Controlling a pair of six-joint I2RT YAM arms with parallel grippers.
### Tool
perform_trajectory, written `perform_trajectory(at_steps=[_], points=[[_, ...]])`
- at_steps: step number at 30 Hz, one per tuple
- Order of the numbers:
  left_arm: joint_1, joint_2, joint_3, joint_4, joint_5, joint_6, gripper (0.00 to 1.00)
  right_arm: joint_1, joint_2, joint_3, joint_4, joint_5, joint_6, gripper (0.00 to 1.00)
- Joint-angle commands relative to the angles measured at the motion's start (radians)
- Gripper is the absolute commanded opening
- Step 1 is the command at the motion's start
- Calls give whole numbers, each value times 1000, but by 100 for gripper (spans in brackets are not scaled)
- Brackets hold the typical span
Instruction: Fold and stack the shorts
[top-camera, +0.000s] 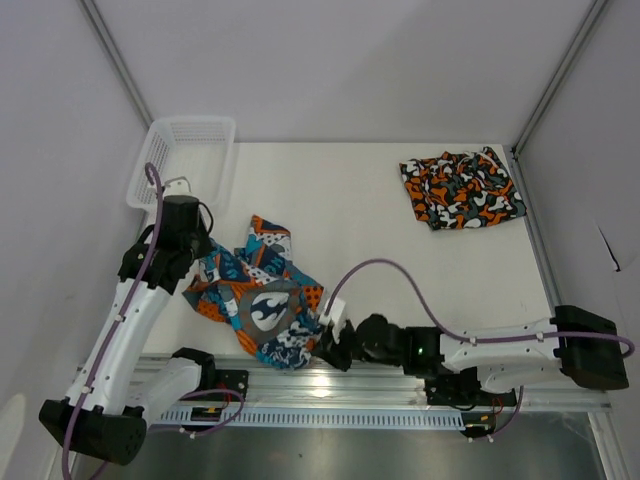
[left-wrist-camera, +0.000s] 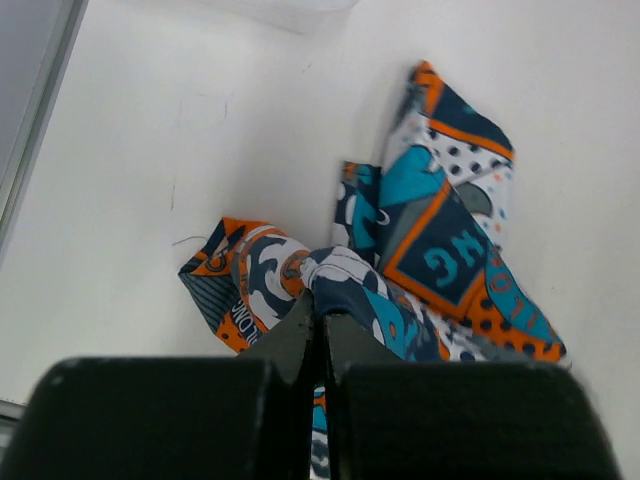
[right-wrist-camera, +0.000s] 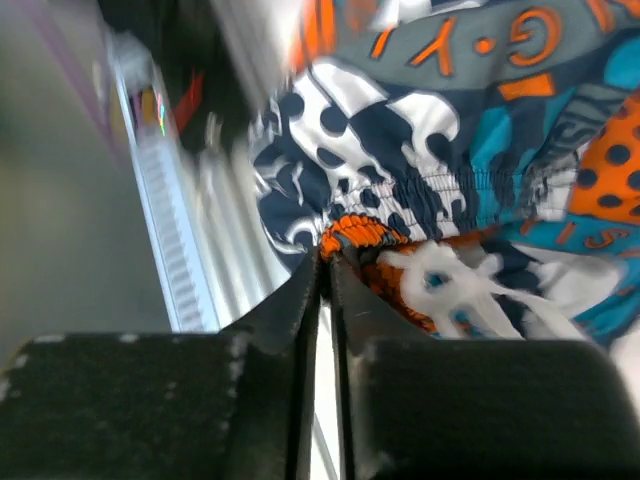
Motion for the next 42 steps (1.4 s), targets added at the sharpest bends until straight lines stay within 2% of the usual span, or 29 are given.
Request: perform_trajectory(at_steps=[1,3,4,5,8,10,12,14,17,22,27,33,42], points=[[50,14,-16,47,57,29,0,197,43,-10,-147,218,-102,21],[72,11,-17,47,51,32,0,248,92,13,-205,313,-76,30],[78,6,-19,45,48,32,0,267,102,22,-213,332,-64,41],[89,5,-22,45,45,32,0,268,105,21,-213,342,-28,45],[104,-1,-40,44,36,30,0,209,47,-22,-148,275,22,50],[112,2,-45,41,22,27,0,148,-18,-53,-71,164,68,52],[118,5,-48,34,11,23,0,33,-41,-91,1,51,151,52],[118,5,-52,34,5,20,0,-52,-24,-105,52,-37,197,56],[118,-4,-59,39,24,20,0,-115,37,-78,54,-99,211,60],[118,-18,-66,47,39,21,0,-195,207,28,61,-190,223,59],[118,-20,-69,51,47,26,0,-258,379,94,124,-292,296,51],[118,-20,-71,53,51,26,0,-255,460,143,138,-251,278,57],[118,-23,-72,54,54,29,0,-249,540,267,12,-159,202,60]])
